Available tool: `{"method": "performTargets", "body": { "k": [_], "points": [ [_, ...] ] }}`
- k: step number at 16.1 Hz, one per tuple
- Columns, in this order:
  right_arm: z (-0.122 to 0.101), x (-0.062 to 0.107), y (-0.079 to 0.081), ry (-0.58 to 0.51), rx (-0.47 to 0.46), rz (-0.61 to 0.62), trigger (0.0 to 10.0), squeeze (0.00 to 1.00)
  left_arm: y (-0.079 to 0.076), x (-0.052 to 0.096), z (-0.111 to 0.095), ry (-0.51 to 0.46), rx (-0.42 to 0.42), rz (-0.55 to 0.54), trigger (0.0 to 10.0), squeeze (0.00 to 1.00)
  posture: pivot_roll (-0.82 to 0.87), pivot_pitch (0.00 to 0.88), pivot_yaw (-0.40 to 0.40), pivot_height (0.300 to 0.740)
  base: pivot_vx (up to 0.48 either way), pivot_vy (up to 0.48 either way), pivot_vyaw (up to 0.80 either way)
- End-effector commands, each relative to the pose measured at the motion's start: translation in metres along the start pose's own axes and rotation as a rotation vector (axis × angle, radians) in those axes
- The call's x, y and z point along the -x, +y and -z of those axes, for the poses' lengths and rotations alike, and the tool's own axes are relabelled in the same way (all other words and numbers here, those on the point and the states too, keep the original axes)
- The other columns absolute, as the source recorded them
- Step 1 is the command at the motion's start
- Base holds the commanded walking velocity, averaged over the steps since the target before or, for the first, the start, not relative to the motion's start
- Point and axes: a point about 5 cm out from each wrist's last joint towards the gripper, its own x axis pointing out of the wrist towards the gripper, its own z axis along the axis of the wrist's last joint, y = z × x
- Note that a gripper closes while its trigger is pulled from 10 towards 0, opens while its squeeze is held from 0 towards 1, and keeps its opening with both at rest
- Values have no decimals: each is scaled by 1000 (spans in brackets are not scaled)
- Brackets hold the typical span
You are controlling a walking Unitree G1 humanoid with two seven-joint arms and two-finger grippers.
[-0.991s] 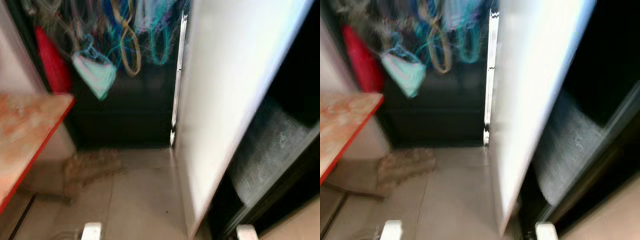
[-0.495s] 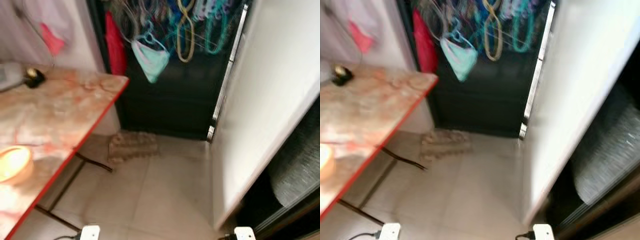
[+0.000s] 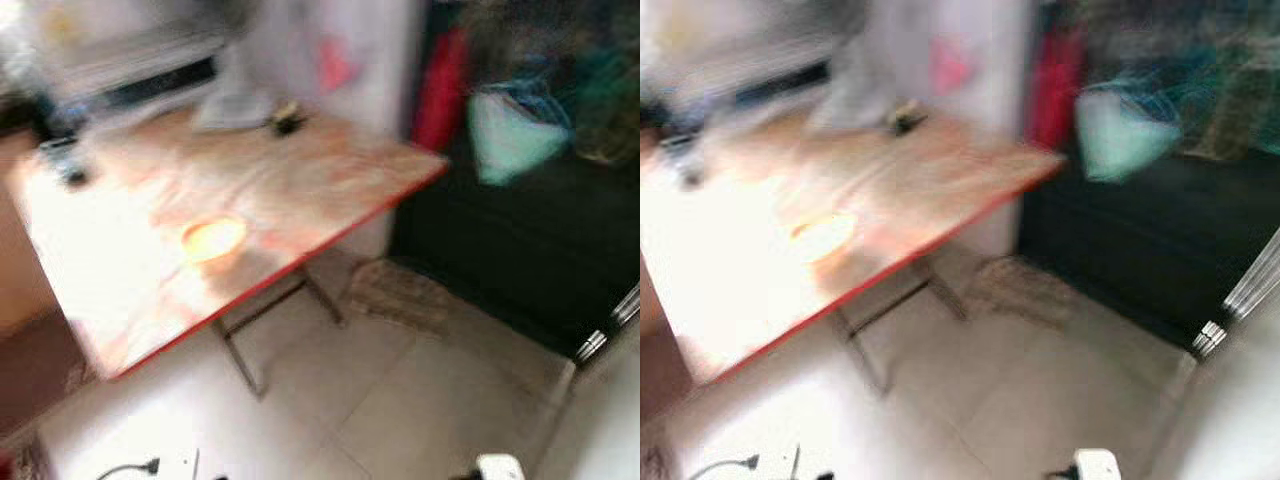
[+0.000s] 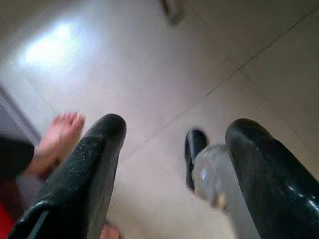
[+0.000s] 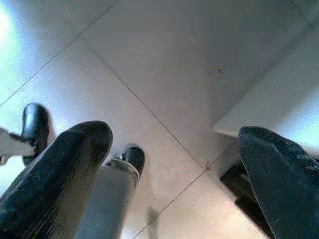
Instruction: Restocking fridge
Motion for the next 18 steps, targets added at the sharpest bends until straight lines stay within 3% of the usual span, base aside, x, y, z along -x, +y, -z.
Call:
{"method": "performTargets", "body": {
  "k": [1, 7, 8, 9, 10, 12, 13, 14, 17, 18],
  "points": [
    [4, 0, 1, 12, 6, -5, 10000, 0, 1, 0, 0, 0, 11, -6, 10000, 0, -80, 0, 29, 740, 0, 0, 800],
    [5, 0, 10, 15, 13, -33, 10000, 0, 11, 2, -5, -62, -4, -60, 10000, 0, -42, 0, 43, 740, 0, 0, 800],
    [5, -1, 12, 16, 14, -38, 10000, 0, 12, 0, -15, -111, -29, -84, 10000, 0, -35, 0, 46, 740, 0, 0, 800],
    [6, -1, 13, 16, 14, -46, 10000, 0, 3, -7, -53, -250, -73, -101, 10000, 0, -34, 0, 46, 740, 0, 0, 663],
    [6, -1, 14, 21, 1, -52, 10000, 0, -1, -8, -71, -333, -82, -98, 10000, 0, -30, 0, 46, 740, 0, 0, 0],
    [8, 0, 15, 22, 7, -56, 10000, 0, 7, 3, -118, -590, -119, -109, 10000, 0, -8, 0, 57, 740, 0, 0, 0],
    [8, 0, 15, 22, 7, -57, 10000, 0, 7, 5, -120, -607, -129, -113, 10000, 0, -8, 0, 57, 740, 0, 0, 0],
    [9, 0, 15, 22, 4, -59, 10000, 0, 8, 15, -132, -720, -157, -129, 10000, 0, -2, 0, 62, 740, 0, 0, 0],
    [10, 0, 16, 23, 6, -63, 10000, 0, 3, 35, -148, -880, -196, -139, 10000, 0, 0, 0, 63, 740, 0, 0, 0],
    [11, 0, 16, 22, 7, -63, 10000, 0, -1, 49, -161, -966, -205, -134, 10000, 0, 6, 0, 58, 740, 0, 0, 0]
  ]
}}
